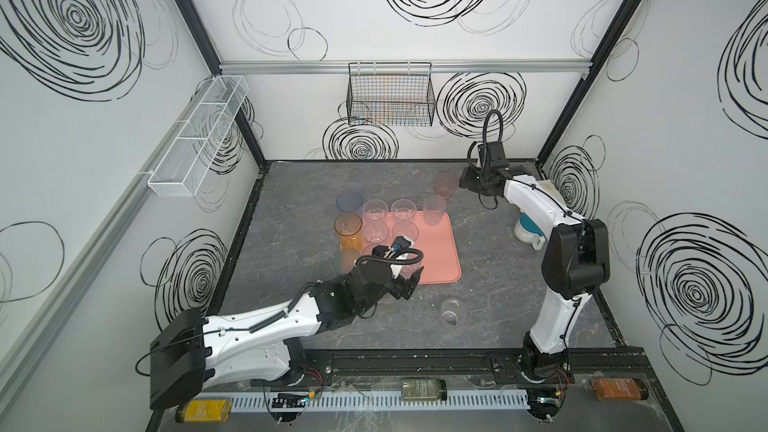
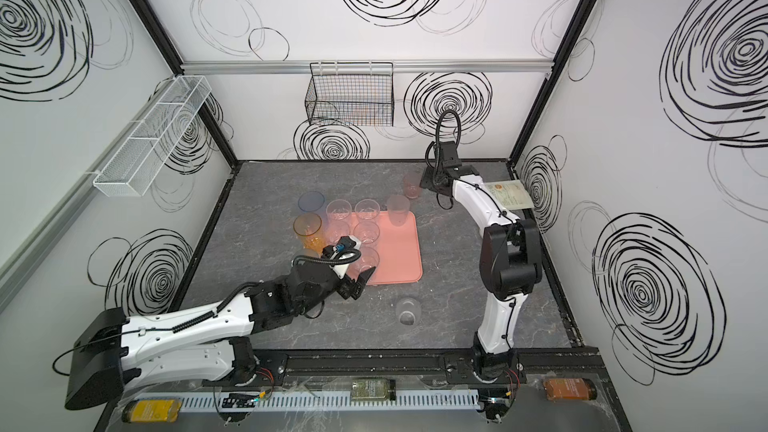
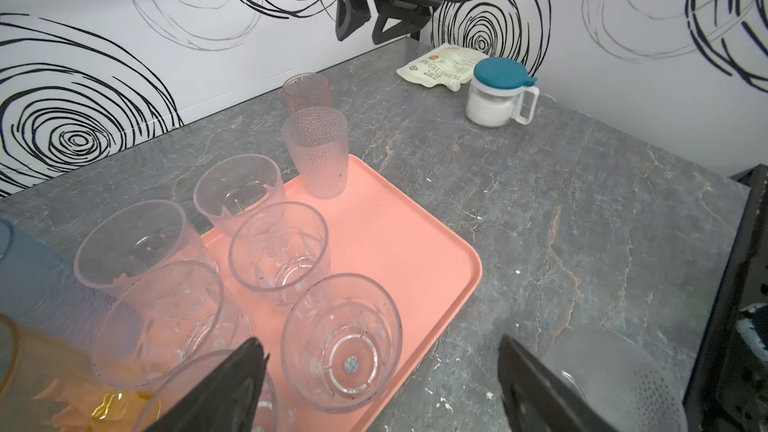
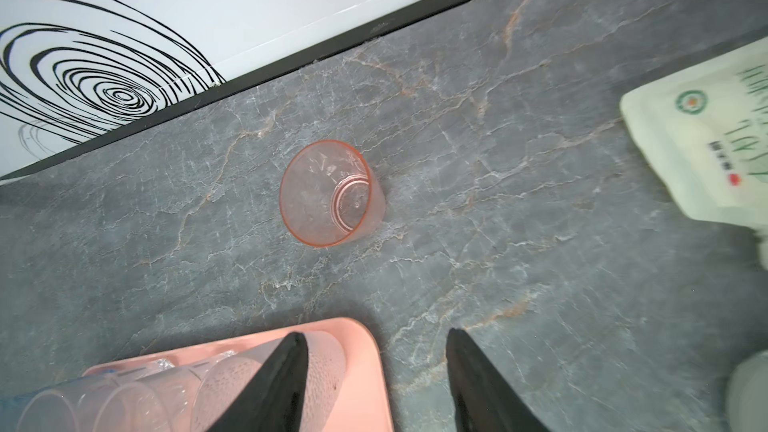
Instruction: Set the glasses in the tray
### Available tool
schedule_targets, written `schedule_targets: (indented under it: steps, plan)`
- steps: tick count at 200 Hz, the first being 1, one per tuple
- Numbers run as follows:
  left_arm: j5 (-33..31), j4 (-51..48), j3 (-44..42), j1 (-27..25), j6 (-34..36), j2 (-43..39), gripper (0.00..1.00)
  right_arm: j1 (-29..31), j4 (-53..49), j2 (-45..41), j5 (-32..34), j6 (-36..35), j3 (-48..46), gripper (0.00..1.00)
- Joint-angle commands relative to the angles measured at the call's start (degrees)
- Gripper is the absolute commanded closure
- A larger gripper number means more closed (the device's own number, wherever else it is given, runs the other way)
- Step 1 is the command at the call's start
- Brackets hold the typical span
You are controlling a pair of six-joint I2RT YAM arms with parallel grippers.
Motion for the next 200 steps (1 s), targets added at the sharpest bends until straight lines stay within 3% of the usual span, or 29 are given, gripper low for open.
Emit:
schedule_targets:
  steps: [1,25,69,111,149,200]
  plan:
    - [-3.0,3.0,-1.3,0.0,2.1,-2.0,0.08,0.2,-1.4,5.4,-3.5,3.1,6.5,0.42]
    - [-3.7,3.0,-2.8,0.0,2.5,-3.4,0.07,1.1,-0.7,4.2,-3.0,3.0,3.0,0.42]
    - [-3.5,3.7,-3.3,0.9,1.8,-2.2,0.06,1.1,3.5,-9.5,-1.1,2.1,-15.7,0.42]
    - [1.0,1.3,0.6,6.4,2.5,-1.3,0.06,1.5,-2.2,-24.9,1.1,0.0,-31.9,0.43]
    - [-3.5,-3.4,4.8,7.6,6.6,0.3,0.06,14.1,-18.6,-38.1,7.3,5.1,-40.5,0.45]
    - [-0.7,-0.5,2.6,9.0,2.3,0.1,0.07,24.5,-31.0,-50.3,3.4,14.2,-42.4,0.60]
